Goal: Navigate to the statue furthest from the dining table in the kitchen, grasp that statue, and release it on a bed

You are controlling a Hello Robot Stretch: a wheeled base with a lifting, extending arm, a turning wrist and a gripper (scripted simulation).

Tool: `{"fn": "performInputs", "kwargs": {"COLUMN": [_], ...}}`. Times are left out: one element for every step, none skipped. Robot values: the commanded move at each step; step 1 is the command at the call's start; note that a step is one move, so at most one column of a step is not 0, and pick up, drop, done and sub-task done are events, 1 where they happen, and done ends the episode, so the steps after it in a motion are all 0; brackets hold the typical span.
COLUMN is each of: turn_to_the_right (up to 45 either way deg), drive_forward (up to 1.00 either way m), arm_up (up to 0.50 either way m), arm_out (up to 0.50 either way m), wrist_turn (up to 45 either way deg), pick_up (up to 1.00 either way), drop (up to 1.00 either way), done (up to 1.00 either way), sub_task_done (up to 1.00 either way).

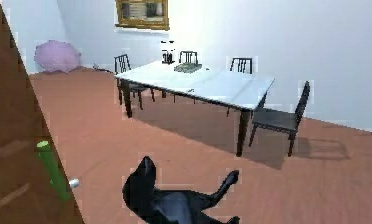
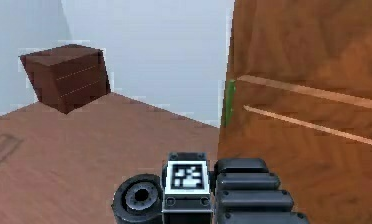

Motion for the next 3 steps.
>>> {"fn": "performInputs", "kwargs": {"turn_to_the_right": [0.0, -36.0, 0.0], "drive_forward": [0.55, 0.00, 1.00], "arm_up": [0.00, 0.00, 0.00], "arm_out": [0.00, 0.00, 0.00], "wrist_turn": [0.0, 0.0, 0.0], "pick_up": [0.00, 0.00, 0.00], "drop": [0.00, 0.00, 0.00], "done": [0.00, 0.00, 0.00], "sub_task_done": [0.00, 0.00, 0.00]}}
